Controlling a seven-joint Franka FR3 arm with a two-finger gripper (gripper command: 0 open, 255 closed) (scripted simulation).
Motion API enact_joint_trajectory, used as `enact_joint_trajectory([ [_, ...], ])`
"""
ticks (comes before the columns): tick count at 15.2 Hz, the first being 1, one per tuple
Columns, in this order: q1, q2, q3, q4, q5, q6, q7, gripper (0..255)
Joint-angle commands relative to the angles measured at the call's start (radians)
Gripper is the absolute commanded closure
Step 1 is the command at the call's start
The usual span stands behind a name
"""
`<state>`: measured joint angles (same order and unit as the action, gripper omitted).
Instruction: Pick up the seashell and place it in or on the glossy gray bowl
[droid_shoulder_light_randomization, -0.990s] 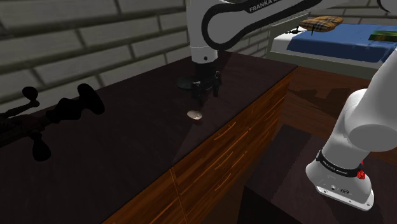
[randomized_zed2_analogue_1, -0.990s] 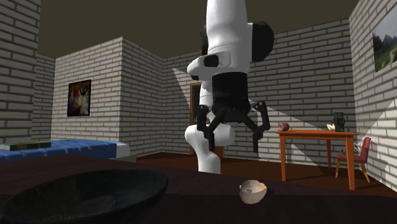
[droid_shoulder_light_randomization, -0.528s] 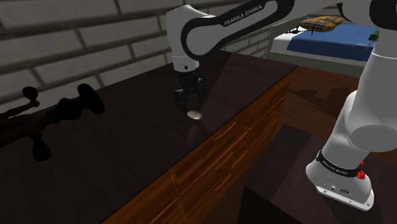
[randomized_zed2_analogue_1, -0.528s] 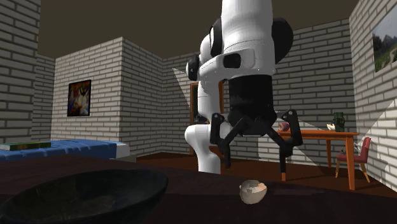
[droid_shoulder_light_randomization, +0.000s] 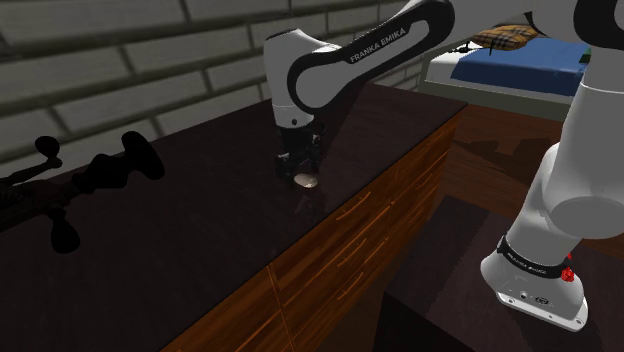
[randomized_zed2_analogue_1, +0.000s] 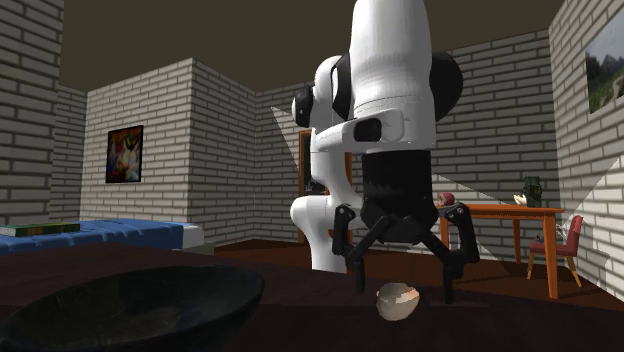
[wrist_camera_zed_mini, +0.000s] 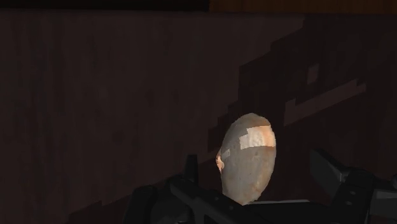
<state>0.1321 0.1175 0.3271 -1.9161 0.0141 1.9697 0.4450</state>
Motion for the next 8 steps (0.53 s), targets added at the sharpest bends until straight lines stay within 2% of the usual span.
enact_joint_trajectory([
  [1, 0.0, 0.001, 0.0, -0.001, 0.0, 0.002, 0.0, 0],
  [5, 0.0, 0.001, 0.0, -0.001, 0.0, 0.002, 0.0, 0],
  [6, 0.0, 0.001, 0.0, -0.001, 0.0, 0.002, 0.0, 255],
  [8, 0.0, 0.001, 0.0, -0.001, 0.0, 0.002, 0.0, 255],
])
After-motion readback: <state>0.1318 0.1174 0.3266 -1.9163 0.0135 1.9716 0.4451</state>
